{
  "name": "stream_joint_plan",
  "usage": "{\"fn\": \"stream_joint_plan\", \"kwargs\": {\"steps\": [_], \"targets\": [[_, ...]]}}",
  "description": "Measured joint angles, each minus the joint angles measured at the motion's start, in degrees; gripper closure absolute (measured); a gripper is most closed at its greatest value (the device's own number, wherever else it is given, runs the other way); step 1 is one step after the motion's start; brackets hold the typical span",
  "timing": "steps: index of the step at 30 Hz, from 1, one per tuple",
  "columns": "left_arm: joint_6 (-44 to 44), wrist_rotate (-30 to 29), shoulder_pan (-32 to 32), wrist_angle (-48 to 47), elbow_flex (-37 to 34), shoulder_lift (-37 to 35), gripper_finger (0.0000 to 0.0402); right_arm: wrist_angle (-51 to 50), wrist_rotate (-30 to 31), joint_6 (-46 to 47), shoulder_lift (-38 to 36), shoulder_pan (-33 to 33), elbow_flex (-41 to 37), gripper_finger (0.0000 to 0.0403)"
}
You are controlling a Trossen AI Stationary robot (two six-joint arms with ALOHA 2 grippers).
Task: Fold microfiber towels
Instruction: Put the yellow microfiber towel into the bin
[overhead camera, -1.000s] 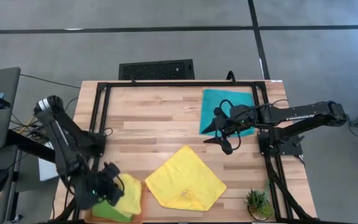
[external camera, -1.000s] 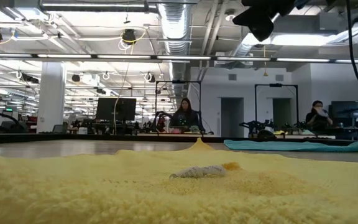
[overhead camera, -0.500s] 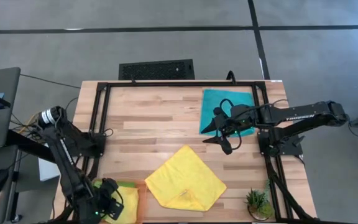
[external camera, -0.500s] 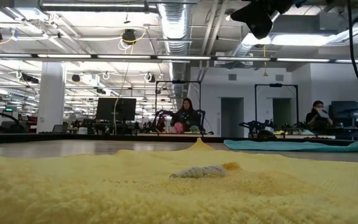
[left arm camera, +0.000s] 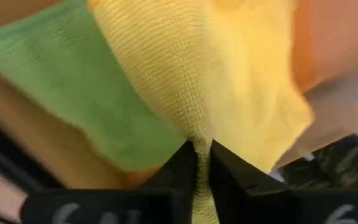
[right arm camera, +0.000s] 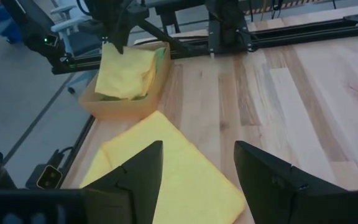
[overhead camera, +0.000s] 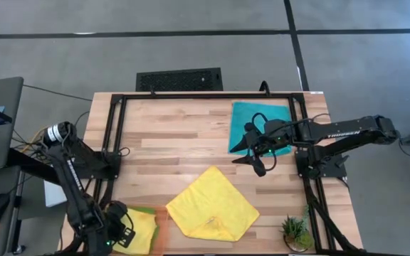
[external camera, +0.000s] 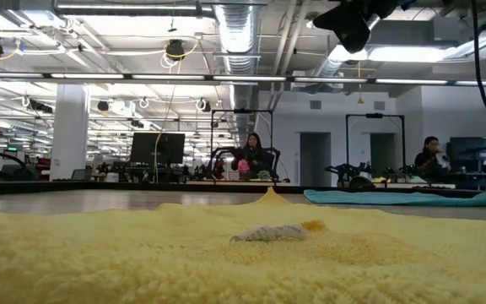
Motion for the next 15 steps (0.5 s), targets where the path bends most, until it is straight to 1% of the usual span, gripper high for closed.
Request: {"fn": "stream_joint_plan", "kwargs": {"steps": [4, 10, 13, 15], "targets": [[-0.90, 2.79, -0.04, -1.30, -0.02, 0.00, 0.0326, -0.01, 0.00, 0.90, 0.00, 0.00, 0.00, 0.0182], [-0.08, 3.45, -0.04, -1.91, -0.04, 0.00, 0.0255, 0.00, 0.00, 0.90, 0.00, 0.00, 0.00, 0.0182], [-0.88, 3.42, -0.02, -2.03, -0.04, 0.00, 0.0234, -0.02, 0.00, 0.94, 0.00, 0.00, 0.00, 0.0182], [-1.86, 2.36, -0.02, -2.03, -0.02, -0.02, 0.0227, -0.01, 0.00, 1.03, 0.00, 0.00, 0.00, 0.0182]]}}
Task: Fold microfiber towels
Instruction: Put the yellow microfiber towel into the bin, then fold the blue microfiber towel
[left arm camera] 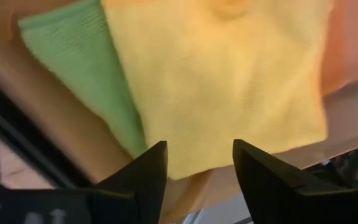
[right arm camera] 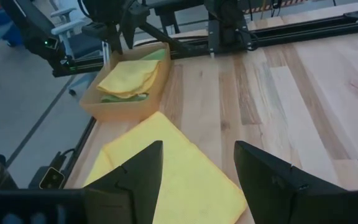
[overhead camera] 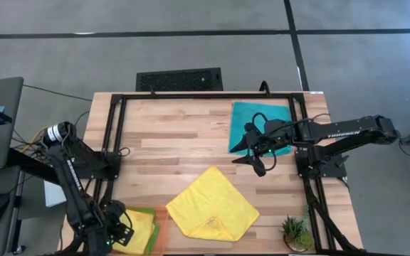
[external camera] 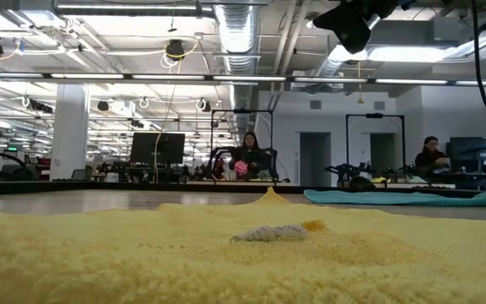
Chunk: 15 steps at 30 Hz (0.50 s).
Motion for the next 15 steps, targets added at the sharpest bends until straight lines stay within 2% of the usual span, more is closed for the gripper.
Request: {"fn": "stream_joint_plan", "kwargs": {"steps": [3, 8, 11, 15], "targets": [[-0.16, -5.69, 0.21, -0.04, 1.25, -0.64, 0.0224, 0.07, 0.01, 0.41, 0.00, 0.00, 0.00, 0.0182], [4.61, -19.78, 2.66, -1.66, 3.32, -4.35, 0.0224, -0.07, 0.03, 4.45, -0.50, -1.11, 0.01, 0.0182], [14.62, -24.05, 6.27, -1.83, 3.43, -6.81, 0.0223, -0.89, 0.42, 4.26, -0.91, -1.91, 0.02, 0.0182], [32.27, -24.06, 14.42, -3.54, 3.47, -8.48, 0.0223, -8.45, 0.42, 4.24, -3.67, -3.04, 0.08, 0.0182]]}}
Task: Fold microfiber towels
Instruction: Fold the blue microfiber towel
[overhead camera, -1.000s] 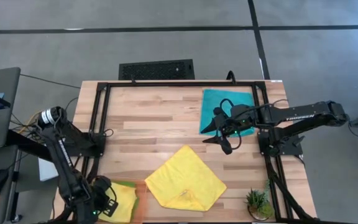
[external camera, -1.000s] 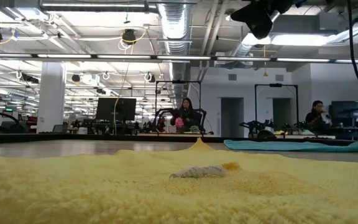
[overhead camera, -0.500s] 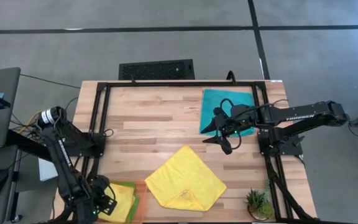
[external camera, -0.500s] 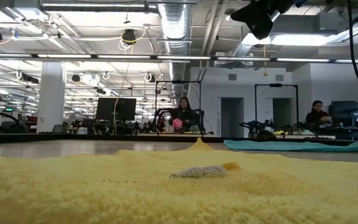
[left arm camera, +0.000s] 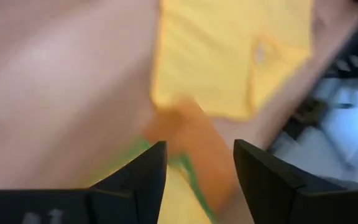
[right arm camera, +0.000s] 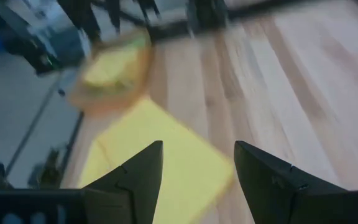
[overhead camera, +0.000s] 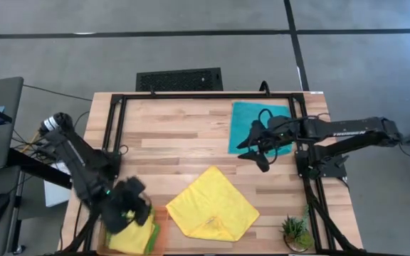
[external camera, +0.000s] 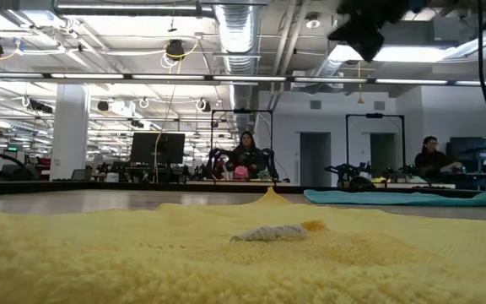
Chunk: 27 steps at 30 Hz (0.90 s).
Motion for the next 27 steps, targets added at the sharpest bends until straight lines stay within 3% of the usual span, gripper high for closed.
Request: {"fn": "stream_joint_plan", "kwargs": {"steps": [9, 15, 20, 24, 27], "targets": [[31.89, 3.52, 24.75, -1.20, 0.00, -2.77, 0.0223, -34.11, 8.48, 0.20, -4.57, -0.96, 8.90, 0.0182], [50.39, 8.73, 41.53, 8.28, -0.01, -2.35, 0.0223, -51.29, 8.82, 0.36, -2.68, -1.90, 9.67, 0.0182], [68.35, 19.01, 51.20, 23.24, 0.00, 1.00, 0.0223, -55.90, 8.42, 0.35, 0.34, -3.81, 8.66, 0.0182], [72.80, 29.28, 56.02, 32.39, 0.00, 5.53, 0.0223, -59.51, 7.43, 0.32, 4.23, -6.18, 7.69, 0.0182], [74.42, 33.56, 57.62, 36.51, -0.03, 9.18, 0.0223, -61.54, 7.41, 0.48, 8.17, -8.07, 7.69, 0.0182]]}}
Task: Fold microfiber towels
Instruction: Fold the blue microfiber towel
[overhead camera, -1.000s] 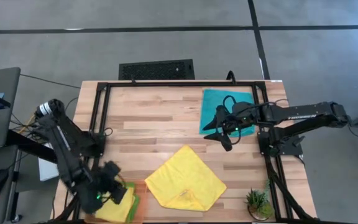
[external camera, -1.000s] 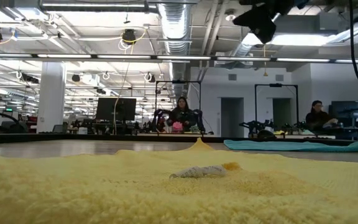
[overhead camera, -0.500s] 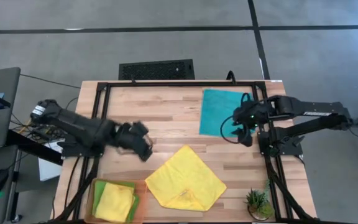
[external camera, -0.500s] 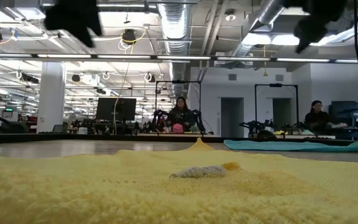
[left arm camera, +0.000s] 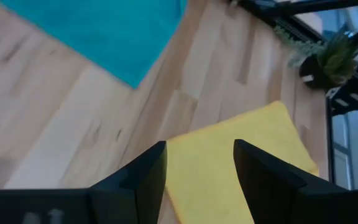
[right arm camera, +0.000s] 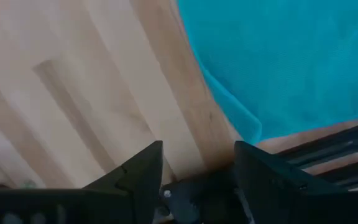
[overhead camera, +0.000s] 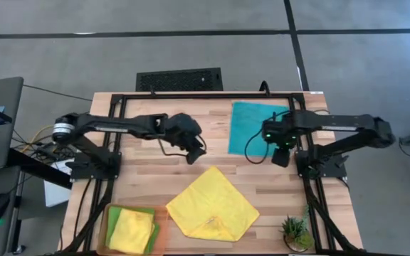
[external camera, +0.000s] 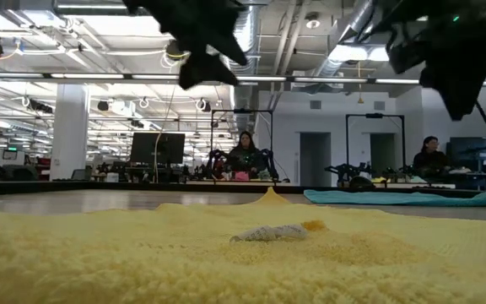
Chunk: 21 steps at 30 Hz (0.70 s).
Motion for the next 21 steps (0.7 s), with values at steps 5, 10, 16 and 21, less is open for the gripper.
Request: {"fn": "stream_joint_plan", "kwargs": {"steps": [5, 10, 16, 21], "targets": [[0.34, 3.01, 0.92, 2.84, -0.02, 5.19, 0.0223, -0.25, -0.09, -2.00, 7.48, -3.38, -0.05, 0.0182], [0.45, 3.81, 0.99, 3.27, -0.07, 6.94, 0.0223, -0.77, -0.11, -6.38, 15.79, -5.54, 0.05, 0.0182], [3.05, 2.42, 1.23, 3.66, 0.20, 5.35, 0.0223, 0.49, 3.01, -12.44, 23.31, -5.95, 0.00, 0.0182], [3.55, 2.07, 1.50, 3.73, 1.39, 5.40, 0.0223, 3.00, 4.88, -14.42, 27.14, -5.92, 0.01, 0.0182]]}}
